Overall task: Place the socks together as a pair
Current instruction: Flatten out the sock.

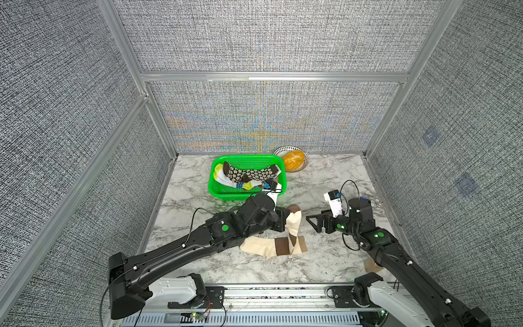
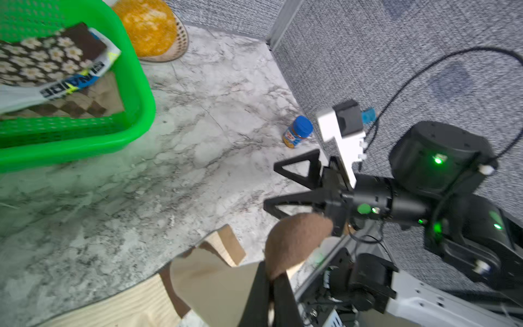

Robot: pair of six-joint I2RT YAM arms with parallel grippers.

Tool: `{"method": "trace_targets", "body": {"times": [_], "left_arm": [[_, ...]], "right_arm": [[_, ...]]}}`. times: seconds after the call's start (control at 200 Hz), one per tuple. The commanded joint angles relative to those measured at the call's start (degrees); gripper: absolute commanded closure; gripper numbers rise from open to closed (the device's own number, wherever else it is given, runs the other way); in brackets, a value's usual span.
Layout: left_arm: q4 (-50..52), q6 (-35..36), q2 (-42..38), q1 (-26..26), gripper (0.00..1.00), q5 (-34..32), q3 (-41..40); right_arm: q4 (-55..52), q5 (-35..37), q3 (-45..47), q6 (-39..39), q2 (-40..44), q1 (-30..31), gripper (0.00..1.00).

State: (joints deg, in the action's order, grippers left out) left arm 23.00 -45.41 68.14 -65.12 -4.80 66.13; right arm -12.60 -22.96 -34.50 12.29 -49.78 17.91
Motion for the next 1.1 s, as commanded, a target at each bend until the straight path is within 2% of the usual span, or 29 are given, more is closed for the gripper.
{"method": "trace_targets", "body": {"times": [0.0,0.2,0.305,0.37,0.545,0.72,1.011,1.091], "left_arm": [[2.47,-6.66,0.31,-2.32,0.99,-1.04,0.76],[0.8,-16.25,3.84,-9.73,1.0,-4.94,3.2],[0.12,-17.45,3.55,-10.55,1.0,-6.22,3.53],[-0.33,-17.16,3.58,-10.28,1.0,-9.93,2.58],[-1.98,-14.64,5.91,0.52,1.0,-5.94,-0.2],[-0.22,-15.33,9.44,9.71,1.0,-6.3,-4.45],[-0.75,-15.67,8.71,16.24,1.0,-9.51,-11.59],[-1.77,-15.8,8.04,16.43,1.0,-6.95,-12.01]], "right_arm": [[0.34,2.11,-2.52,-0.1,-1.28,-0.19,0.02],[-1.84,3.14,-7.51,-2.56,-3.47,-1.16,0.02],[-2.76,3.1,-9.0,-3.82,-4.2,-1.67,0.02],[-2.74,3.03,-9.26,-4.18,-5.12,-1.9,0.02],[-0.1,0.0,-8.76,-3.16,-7.46,-1.85,0.02],[0.93,-3.15,-7.95,-2.22,-9.69,-0.97,0.02],[-0.44,2.88,-4.4,-0.82,-9.28,7.55,0.02],[-0.75,3.51,-2.77,-0.19,-8.47,10.21,0.02]]}}
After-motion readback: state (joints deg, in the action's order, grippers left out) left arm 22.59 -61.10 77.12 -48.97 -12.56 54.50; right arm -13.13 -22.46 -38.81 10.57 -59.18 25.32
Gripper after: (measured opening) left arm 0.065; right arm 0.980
